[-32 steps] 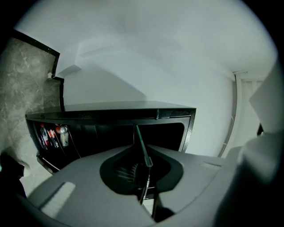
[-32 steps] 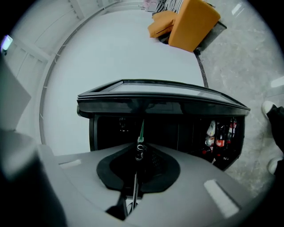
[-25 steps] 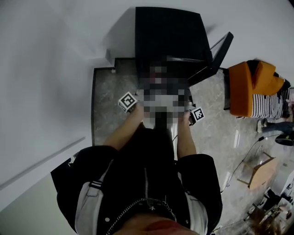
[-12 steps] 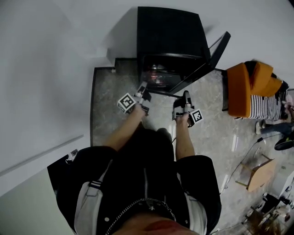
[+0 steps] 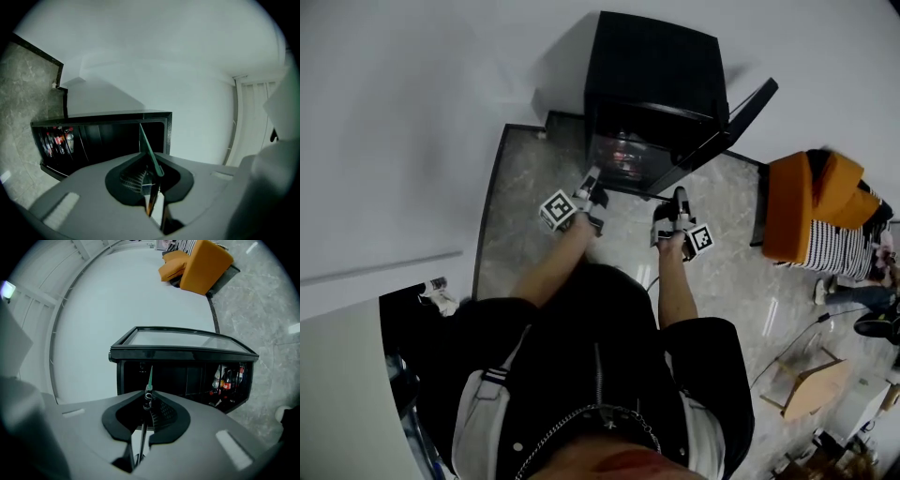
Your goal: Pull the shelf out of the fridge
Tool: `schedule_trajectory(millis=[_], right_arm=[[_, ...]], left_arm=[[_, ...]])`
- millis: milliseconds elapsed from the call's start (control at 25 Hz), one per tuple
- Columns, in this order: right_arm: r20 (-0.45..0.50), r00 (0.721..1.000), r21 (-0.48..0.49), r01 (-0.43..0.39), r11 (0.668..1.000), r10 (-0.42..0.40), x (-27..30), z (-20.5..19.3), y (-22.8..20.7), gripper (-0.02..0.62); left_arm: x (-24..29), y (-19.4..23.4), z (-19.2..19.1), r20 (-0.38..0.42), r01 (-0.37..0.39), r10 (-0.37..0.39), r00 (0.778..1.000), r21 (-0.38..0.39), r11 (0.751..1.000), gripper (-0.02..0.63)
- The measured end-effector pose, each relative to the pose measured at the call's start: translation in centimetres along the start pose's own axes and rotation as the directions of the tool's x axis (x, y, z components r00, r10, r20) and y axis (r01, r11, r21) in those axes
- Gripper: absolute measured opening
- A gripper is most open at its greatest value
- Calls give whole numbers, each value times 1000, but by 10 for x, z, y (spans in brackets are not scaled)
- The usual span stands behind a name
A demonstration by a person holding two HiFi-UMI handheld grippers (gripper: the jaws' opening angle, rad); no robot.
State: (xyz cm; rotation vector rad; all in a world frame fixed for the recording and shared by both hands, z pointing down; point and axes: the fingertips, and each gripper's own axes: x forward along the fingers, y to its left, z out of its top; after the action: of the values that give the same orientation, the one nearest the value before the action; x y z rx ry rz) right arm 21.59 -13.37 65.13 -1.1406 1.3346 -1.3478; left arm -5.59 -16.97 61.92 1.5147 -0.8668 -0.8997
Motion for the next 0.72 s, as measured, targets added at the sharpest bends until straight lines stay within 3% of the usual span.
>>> schedule_trajectory(millis=[400, 720], right_arm=[[-75, 997, -13, -22, 1000, 21, -29, 6, 15, 20], [-117, 993, -40, -26, 999, 22, -65, 11, 20, 23]], left_arm=[[-37, -16, -28, 77, 16, -14, 997, -16, 1000, 29], [-68, -23, -56, 90, 31, -30, 995, -16, 999, 31]])
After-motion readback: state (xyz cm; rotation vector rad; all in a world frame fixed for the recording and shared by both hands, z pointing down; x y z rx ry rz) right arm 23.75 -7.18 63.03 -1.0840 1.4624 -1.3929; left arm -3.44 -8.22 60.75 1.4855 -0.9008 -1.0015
